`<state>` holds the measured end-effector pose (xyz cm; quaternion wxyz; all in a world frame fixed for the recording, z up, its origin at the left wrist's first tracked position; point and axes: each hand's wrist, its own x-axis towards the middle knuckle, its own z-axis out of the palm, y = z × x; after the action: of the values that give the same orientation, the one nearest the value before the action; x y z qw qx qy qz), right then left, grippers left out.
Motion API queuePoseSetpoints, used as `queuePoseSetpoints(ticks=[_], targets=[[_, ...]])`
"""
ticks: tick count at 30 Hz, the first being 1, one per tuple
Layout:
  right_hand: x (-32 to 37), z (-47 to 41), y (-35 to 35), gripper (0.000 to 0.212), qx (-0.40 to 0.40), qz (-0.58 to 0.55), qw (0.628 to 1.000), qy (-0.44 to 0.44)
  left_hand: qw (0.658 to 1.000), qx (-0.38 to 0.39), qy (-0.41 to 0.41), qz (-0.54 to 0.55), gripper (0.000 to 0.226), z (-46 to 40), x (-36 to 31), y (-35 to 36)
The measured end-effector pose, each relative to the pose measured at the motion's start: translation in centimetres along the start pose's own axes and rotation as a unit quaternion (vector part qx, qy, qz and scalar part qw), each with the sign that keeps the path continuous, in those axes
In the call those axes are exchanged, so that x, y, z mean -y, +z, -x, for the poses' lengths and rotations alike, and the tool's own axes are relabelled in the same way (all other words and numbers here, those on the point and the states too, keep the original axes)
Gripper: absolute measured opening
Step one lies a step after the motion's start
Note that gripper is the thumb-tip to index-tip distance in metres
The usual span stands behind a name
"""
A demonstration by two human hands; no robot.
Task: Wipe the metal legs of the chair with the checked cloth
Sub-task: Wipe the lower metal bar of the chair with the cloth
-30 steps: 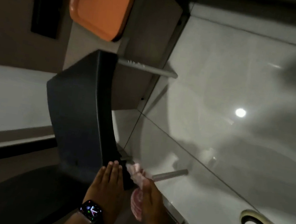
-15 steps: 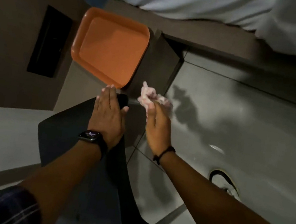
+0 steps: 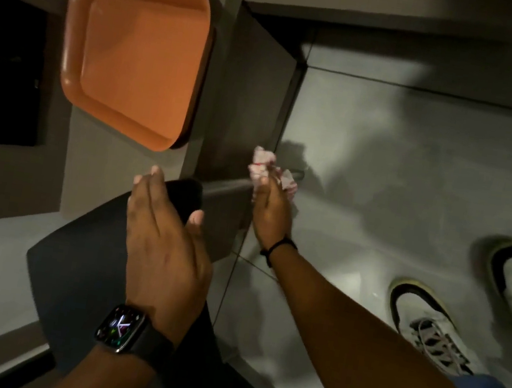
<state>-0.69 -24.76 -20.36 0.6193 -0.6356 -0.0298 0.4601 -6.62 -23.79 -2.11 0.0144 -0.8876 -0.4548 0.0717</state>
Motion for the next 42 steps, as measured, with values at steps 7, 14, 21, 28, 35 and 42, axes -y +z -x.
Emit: queuePoseSetpoints(ticks=[7, 14, 21, 28, 35, 42], targets=[[4.3, 6.1, 2.9, 0.041, 0.043, -0.075, 0.985, -0.146, 1.0, 0.011, -0.011, -0.024, 0.069, -0.1, -0.7, -0.2], [1.0, -0.5, 2.1, 0.042, 0.027, 0.015, 1.0, 0.0, 0.999, 0.009, -0.005, -0.039, 0.068, 0.0, -0.4, 0.1], [4.5, 1.1, 1.2, 0.039, 0.067, 0.035, 0.994, -0.085, 0.999, 0.006, -0.008, -0.044, 0.067, -0.1, -0.8, 0.0], [2.0, 0.4, 1.3, 0.056, 0.072, 0.097, 0.989, -0.081, 0.999, -0.001, -0.003, -0.035, 0.066, 0.0, -0.5, 0.3], [2.8, -1.0, 0.3, 0.044, 0.05, 0.001, 0.999, -0.007, 0.999, -0.017, 0.009, -0.046, 0.066, 0.0, 0.0, 0.6], [4.3, 4.6, 2.8, 0.04, 0.048, 0.049, 0.987, -0.145, 0.999, -0.002, -0.005, -0.045, 0.067, -0.1, -0.3, 0.4]])
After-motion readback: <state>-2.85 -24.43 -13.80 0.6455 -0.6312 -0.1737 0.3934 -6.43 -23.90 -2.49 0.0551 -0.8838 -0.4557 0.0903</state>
